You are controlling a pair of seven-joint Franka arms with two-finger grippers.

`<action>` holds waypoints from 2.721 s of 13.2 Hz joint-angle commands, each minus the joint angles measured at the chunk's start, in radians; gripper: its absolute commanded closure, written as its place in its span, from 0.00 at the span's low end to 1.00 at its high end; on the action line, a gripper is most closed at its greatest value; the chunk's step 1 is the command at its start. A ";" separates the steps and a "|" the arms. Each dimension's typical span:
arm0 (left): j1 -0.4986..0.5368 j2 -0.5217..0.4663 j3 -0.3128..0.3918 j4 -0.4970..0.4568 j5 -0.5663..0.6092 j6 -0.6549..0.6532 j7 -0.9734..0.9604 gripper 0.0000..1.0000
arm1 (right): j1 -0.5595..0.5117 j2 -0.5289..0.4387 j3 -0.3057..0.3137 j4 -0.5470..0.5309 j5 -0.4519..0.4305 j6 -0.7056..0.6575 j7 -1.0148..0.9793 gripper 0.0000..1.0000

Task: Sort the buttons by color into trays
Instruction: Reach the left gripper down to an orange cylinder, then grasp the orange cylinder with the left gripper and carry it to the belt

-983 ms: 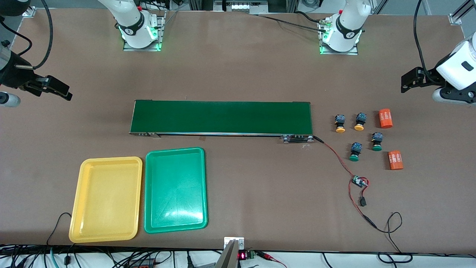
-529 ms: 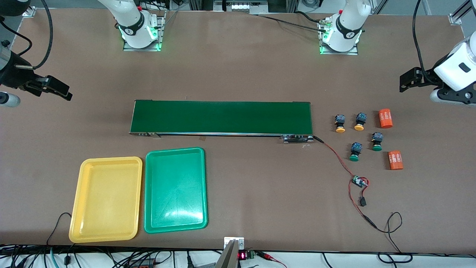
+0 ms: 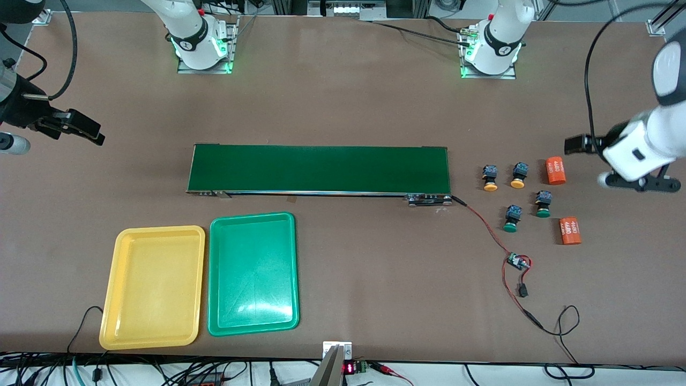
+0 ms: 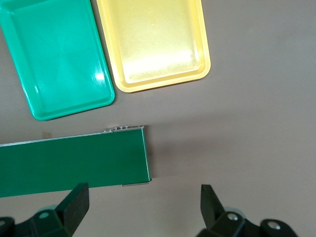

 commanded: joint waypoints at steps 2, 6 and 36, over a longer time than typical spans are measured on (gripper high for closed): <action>0.068 0.125 -0.003 -0.014 0.050 0.191 0.007 0.00 | -0.003 -0.014 0.008 -0.017 0.010 0.015 0.007 0.00; 0.095 0.159 -0.003 -0.193 0.124 0.563 0.007 0.00 | -0.001 -0.012 0.009 -0.015 0.010 0.017 0.007 0.00; 0.178 0.317 -0.513 -0.058 0.107 0.244 0.673 0.91 | 0.002 -0.002 0.012 -0.015 0.012 0.009 -0.002 0.00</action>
